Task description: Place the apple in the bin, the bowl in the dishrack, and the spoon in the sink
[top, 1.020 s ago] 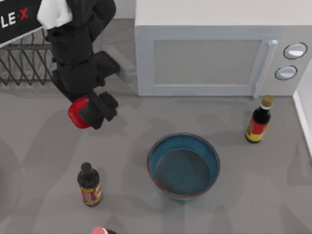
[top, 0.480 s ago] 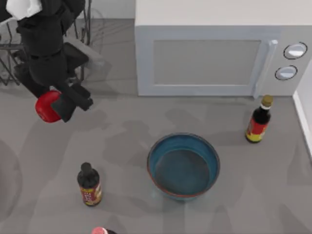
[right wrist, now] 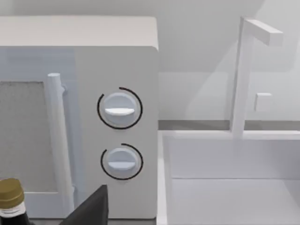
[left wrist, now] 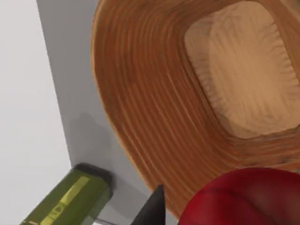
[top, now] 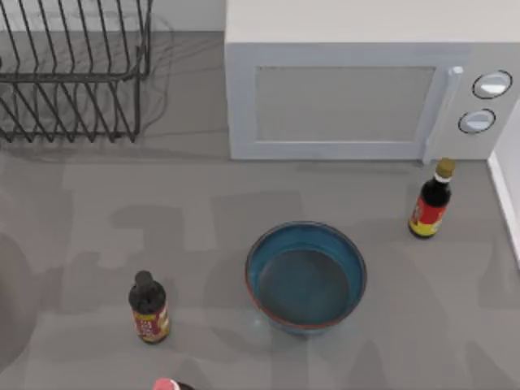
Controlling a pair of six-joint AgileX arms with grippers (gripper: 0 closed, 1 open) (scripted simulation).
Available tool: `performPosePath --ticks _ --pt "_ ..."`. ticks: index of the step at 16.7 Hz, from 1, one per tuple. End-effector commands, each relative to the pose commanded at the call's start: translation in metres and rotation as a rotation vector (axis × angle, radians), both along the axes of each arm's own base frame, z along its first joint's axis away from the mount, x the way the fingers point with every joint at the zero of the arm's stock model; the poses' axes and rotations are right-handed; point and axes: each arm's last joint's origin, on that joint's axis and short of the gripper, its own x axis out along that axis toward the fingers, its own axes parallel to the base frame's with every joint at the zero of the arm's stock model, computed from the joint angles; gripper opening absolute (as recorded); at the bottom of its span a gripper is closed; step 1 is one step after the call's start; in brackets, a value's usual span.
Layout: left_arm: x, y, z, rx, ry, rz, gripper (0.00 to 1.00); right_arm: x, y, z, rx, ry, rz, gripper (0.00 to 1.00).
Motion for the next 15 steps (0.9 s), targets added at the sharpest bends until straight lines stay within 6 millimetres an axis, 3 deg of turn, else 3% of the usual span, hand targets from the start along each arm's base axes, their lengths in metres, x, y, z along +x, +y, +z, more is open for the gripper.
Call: performPosePath --ticks 7,15 --pt "-0.001 0.003 -0.003 0.011 -0.002 0.006 0.00 0.000 0.000 0.000 0.000 0.000 0.000 1.00" --pt "-0.013 0.028 -0.061 0.013 -0.006 0.022 0.00 0.000 0.000 0.000 0.000 0.000 0.000 1.00"
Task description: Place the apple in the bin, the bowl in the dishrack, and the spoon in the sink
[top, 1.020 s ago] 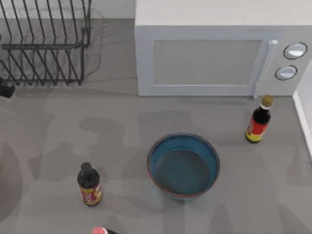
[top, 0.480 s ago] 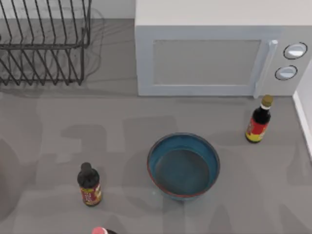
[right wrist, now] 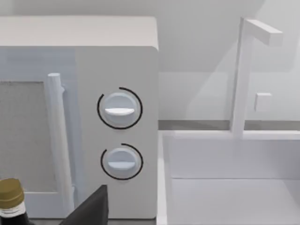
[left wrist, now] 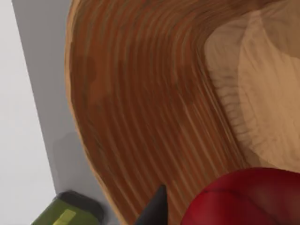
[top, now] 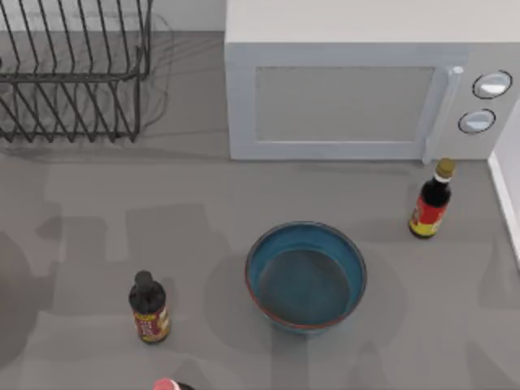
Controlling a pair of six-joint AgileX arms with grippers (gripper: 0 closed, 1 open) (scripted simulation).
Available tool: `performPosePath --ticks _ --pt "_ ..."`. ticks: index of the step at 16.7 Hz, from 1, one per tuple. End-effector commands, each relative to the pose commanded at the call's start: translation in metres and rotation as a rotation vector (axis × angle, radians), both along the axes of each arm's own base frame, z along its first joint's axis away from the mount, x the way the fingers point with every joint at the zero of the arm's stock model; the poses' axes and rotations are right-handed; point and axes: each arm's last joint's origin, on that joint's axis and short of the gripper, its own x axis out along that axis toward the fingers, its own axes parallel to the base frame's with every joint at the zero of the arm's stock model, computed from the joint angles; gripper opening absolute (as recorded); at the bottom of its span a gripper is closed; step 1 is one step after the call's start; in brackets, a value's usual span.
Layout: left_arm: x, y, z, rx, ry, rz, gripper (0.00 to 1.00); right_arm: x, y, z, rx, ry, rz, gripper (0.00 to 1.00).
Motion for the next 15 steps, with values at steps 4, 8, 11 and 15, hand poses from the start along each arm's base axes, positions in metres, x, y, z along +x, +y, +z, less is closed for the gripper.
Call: performPosePath --ticks 4,8,11,15 --pt "-0.0006 0.0006 -0.0017 0.000 0.001 -0.001 0.00 0.0000 0.0000 0.0000 0.000 0.000 0.000 1.00" --pt "-0.0006 0.0006 -0.0017 0.000 0.001 -0.001 0.30 0.0000 0.0000 0.0000 0.000 0.000 0.000 1.00" --pt "-0.0006 0.0006 -0.0017 0.000 0.001 -0.001 0.53 0.0000 0.0000 0.0000 0.000 0.000 0.000 1.00" --pt "-0.0006 0.0006 -0.0017 0.000 0.001 -0.001 0.83 0.0000 0.0000 0.0000 0.000 0.000 0.000 1.00"
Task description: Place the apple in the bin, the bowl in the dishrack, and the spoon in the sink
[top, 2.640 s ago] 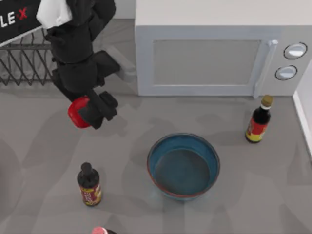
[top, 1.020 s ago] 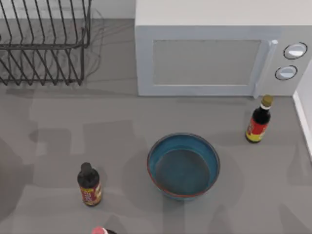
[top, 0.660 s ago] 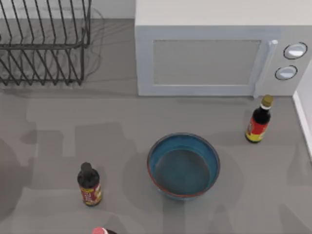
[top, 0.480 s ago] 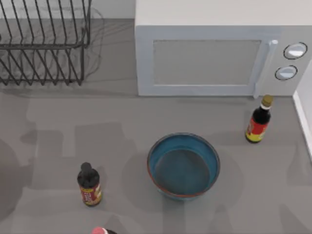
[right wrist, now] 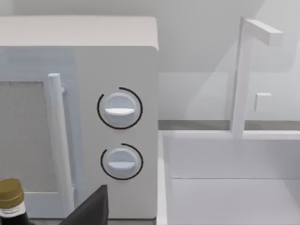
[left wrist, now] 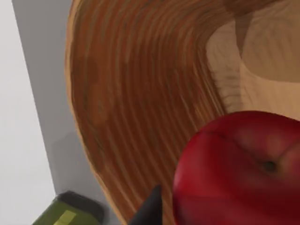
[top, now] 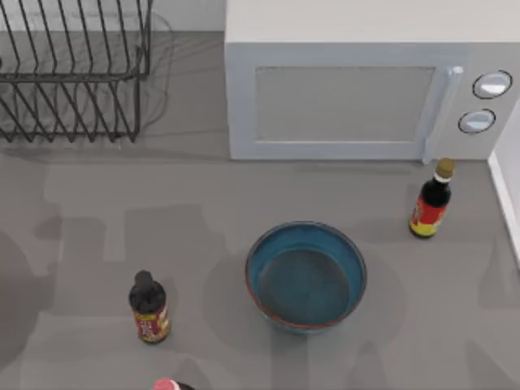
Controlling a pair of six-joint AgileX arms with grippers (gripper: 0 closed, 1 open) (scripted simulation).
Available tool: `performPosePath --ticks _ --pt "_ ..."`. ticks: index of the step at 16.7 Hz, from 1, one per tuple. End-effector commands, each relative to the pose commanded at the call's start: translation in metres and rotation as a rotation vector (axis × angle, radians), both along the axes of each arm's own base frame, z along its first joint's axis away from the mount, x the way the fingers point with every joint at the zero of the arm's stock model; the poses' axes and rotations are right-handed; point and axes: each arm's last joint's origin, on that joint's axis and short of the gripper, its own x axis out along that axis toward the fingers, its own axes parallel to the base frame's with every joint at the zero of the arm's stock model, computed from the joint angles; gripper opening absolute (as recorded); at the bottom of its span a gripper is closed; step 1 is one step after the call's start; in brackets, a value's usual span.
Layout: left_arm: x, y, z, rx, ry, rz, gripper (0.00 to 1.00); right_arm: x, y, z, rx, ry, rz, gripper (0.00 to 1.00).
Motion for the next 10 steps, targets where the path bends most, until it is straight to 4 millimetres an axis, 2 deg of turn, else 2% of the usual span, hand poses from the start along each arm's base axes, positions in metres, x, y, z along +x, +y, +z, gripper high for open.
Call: performPosePath --ticks 2,3,10 --pt "0.0000 0.0000 0.0000 0.000 0.000 0.000 0.98 0.0000 0.0000 0.0000 0.000 0.000 0.000 1.00" --pt "0.0000 0.0000 0.0000 0.000 0.000 0.000 1.00 0.0000 0.0000 0.0000 0.000 0.000 0.000 1.00" --pt "0.0000 0.0000 0.0000 0.000 0.000 0.000 1.00 0.0000 0.0000 0.0000 0.000 0.000 0.000 1.00"
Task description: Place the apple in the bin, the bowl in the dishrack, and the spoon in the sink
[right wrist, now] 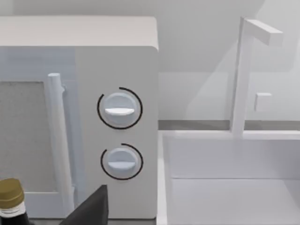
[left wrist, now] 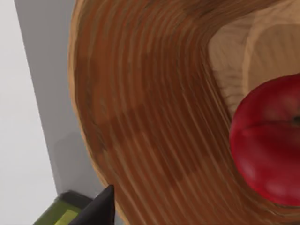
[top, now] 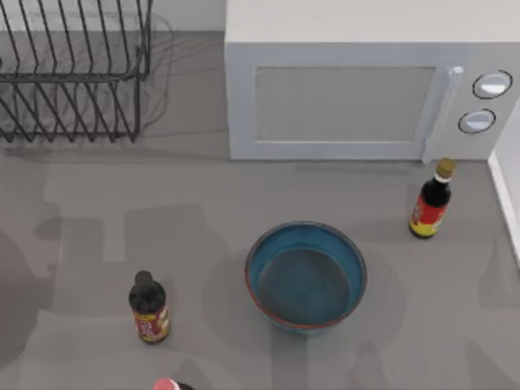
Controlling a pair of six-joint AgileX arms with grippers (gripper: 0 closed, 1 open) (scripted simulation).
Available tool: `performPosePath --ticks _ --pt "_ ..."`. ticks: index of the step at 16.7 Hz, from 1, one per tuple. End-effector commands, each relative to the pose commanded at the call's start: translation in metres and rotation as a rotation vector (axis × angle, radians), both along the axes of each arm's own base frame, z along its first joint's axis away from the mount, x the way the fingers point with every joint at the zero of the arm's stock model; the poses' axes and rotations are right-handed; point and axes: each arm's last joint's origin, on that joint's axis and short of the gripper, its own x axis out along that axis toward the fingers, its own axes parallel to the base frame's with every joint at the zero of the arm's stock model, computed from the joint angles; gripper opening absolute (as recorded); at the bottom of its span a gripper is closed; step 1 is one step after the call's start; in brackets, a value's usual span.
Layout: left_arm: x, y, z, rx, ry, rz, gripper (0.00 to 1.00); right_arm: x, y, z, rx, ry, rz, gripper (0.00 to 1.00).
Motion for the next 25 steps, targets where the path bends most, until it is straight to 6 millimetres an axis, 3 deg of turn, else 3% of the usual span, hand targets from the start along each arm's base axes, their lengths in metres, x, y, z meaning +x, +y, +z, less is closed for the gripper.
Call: performPosePath --ticks 5,9,12,18,21,25 --pt "-0.010 -0.006 0.002 -0.035 -0.039 -0.009 1.00 0.000 0.000 0.000 0.000 0.000 0.000 1.00" --pt "-0.043 -0.018 -0.002 -0.105 -0.140 -0.017 1.00 0.000 0.000 0.000 0.000 0.000 0.000 1.00" --pt "-0.078 -0.026 -0.005 -0.132 -0.247 -0.025 1.00 0.000 0.000 0.000 0.000 0.000 0.000 1.00" --pt "-0.159 -0.039 0.014 -0.133 -0.779 -0.075 1.00 0.000 0.000 0.000 0.000 0.000 0.000 1.00" --pt "-0.193 -0.044 0.003 -0.149 -1.116 -0.131 1.00 0.000 0.000 0.000 0.000 0.000 0.000 1.00" --pt "-0.211 -0.052 -0.021 -0.232 -1.473 -0.241 1.00 0.000 0.000 0.000 0.000 0.000 0.000 1.00"
